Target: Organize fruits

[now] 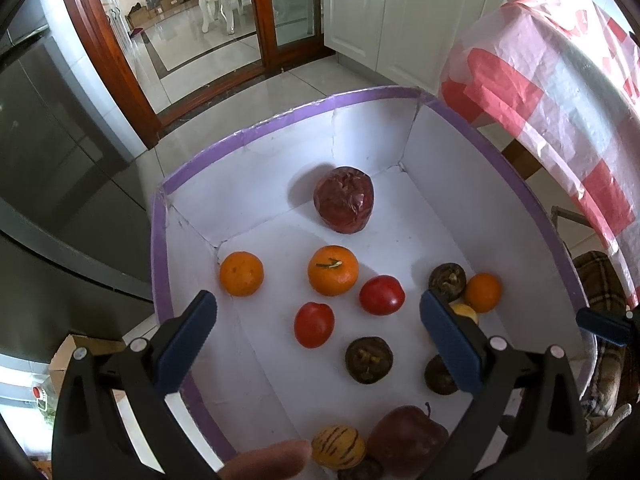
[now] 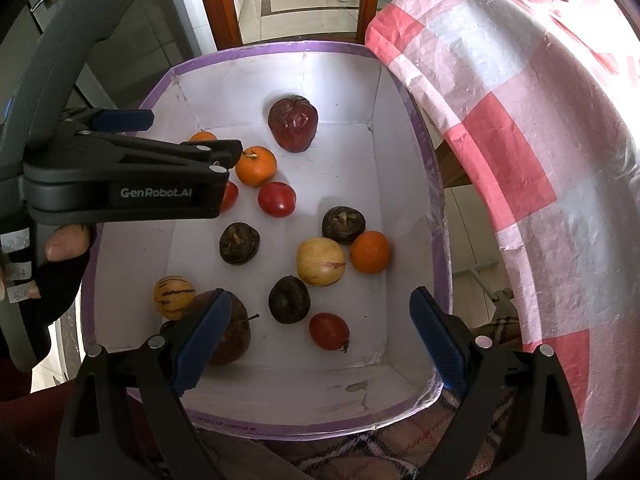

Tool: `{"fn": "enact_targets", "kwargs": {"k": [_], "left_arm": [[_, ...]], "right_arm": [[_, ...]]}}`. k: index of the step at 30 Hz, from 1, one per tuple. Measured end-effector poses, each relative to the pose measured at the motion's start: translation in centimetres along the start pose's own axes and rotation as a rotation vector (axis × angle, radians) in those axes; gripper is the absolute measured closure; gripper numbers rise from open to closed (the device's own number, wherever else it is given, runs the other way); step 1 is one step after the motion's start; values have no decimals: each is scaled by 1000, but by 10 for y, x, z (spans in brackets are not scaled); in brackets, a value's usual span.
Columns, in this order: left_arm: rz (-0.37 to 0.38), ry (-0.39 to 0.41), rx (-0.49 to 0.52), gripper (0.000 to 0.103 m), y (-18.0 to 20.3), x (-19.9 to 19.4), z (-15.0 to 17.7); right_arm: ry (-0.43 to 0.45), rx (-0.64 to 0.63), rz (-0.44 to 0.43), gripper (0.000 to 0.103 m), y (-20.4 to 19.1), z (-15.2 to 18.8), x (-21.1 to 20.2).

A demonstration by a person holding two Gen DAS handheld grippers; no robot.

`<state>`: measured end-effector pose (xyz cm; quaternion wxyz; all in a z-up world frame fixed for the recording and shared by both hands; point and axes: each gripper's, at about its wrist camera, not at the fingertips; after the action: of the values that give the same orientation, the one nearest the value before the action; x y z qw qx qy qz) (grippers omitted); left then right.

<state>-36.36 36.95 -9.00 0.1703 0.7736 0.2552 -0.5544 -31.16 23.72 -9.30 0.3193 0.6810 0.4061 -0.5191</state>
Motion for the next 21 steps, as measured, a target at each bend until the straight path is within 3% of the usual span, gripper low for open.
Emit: {"fn": "enact_targets", "kwargs": {"k": [9, 21], "left_arm": [[-13, -7, -4, 1, -3, -1, 0], [-86, 37, 40, 1, 8, -35, -6]], "right_arm": [[10, -13, -5, 15, -3, 0, -3], [92, -7, -42, 15, 2, 4, -33]]}}
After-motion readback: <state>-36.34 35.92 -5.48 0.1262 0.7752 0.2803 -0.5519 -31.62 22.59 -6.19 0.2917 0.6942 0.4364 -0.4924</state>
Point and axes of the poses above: each gripper's, at about its wrist camera, not at the fingertips, and x roughly the way its jaws point, y to its right, z to its underside, and after that the axes turned 6 degrees about -y, right-handed
